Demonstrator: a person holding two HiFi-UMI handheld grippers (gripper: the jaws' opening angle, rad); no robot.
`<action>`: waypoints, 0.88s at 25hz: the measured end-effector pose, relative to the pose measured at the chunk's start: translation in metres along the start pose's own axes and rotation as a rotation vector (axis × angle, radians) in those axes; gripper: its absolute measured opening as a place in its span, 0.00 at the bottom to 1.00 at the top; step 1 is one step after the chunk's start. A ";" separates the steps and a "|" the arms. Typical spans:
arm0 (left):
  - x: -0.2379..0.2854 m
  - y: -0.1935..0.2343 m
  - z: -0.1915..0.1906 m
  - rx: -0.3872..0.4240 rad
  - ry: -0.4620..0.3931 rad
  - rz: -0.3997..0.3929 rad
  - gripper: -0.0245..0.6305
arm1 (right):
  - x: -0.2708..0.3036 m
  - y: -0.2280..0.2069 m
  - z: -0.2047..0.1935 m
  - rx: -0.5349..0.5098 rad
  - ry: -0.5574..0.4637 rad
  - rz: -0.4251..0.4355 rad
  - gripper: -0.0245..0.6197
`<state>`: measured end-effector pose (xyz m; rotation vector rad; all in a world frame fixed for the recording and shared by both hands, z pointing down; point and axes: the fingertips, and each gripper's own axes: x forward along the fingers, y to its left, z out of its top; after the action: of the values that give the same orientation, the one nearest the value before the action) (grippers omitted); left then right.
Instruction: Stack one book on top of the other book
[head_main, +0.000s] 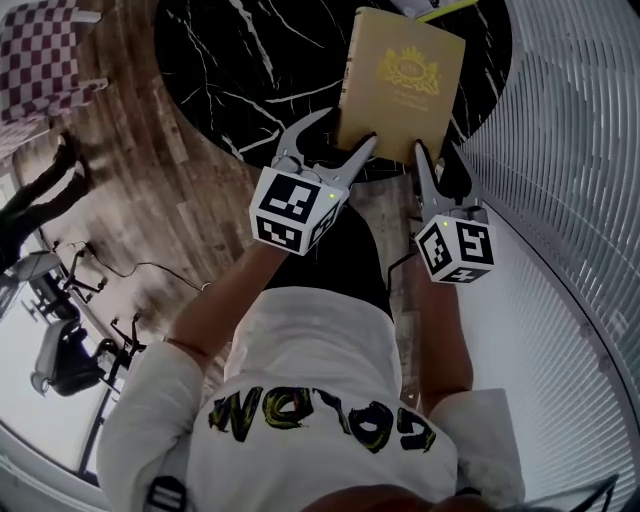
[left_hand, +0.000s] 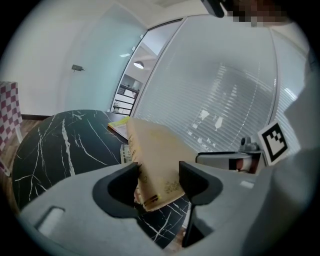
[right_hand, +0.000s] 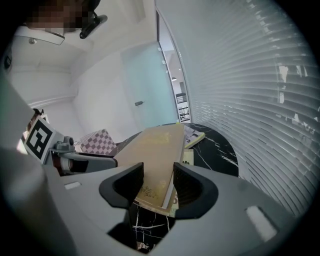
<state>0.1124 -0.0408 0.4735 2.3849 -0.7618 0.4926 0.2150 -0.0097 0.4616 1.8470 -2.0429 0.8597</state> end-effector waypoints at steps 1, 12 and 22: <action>0.002 0.001 -0.002 0.001 0.002 0.002 0.43 | 0.002 -0.001 -0.002 0.003 0.002 0.000 0.34; 0.024 0.010 -0.019 -0.016 0.009 0.009 0.43 | 0.020 -0.017 -0.020 0.016 0.013 0.009 0.34; 0.039 0.016 -0.030 -0.024 0.015 0.015 0.43 | 0.032 -0.027 -0.031 0.010 0.026 0.014 0.34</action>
<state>0.1269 -0.0484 0.5224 2.3523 -0.7750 0.5045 0.2296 -0.0188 0.5105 1.8189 -2.0424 0.8943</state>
